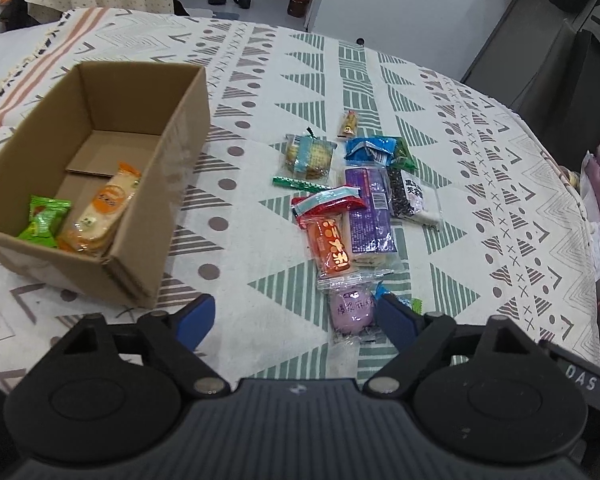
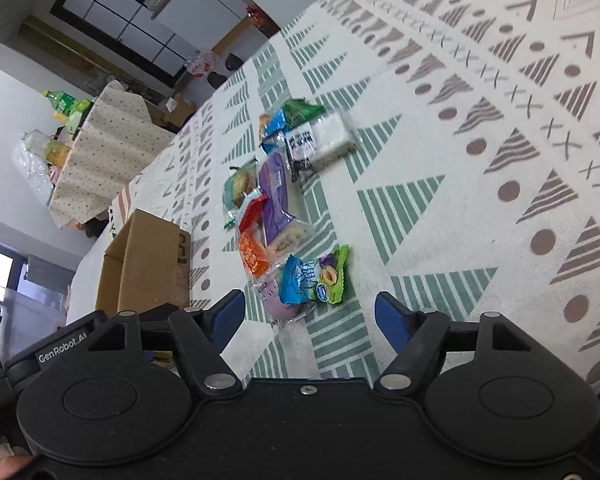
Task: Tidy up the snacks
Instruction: 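Grasp the pink round packet with the left gripper while the right gripper grasps the blue-green candy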
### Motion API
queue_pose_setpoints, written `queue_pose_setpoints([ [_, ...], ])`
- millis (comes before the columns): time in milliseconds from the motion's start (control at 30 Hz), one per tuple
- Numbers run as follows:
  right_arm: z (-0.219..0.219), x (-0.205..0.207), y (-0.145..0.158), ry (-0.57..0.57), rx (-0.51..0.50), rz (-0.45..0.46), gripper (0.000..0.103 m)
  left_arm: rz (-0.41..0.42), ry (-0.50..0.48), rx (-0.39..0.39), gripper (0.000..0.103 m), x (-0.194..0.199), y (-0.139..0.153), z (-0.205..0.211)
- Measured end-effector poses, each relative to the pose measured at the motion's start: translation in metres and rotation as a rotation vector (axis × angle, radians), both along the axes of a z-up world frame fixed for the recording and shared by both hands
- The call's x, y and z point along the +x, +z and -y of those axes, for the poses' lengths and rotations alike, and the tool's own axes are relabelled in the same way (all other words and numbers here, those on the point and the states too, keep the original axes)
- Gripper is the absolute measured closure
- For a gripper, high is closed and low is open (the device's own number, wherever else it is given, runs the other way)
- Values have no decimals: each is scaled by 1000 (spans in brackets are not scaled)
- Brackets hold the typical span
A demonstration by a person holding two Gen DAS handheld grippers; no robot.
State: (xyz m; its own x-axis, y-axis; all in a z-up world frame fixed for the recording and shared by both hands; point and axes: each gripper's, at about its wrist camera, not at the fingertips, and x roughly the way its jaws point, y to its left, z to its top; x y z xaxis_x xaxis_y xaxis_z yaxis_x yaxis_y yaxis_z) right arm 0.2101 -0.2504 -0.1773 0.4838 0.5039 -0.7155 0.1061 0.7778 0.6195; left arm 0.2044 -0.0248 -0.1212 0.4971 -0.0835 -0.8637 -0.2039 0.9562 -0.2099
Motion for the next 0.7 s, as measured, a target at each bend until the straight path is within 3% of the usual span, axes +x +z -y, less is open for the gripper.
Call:
queue_pose_setpoints([
  [267,-7,18,-23,-3,5,-79,47,-49,-13,-68,40,21,-31,2],
  [600,-19,37,-40,13,19,-104,51,-92,-28,-137,50,41,-60,9],
  [700,-26,45,-44,21,6,-96,62,-106,-16,-143,53,46,-64,5],
])
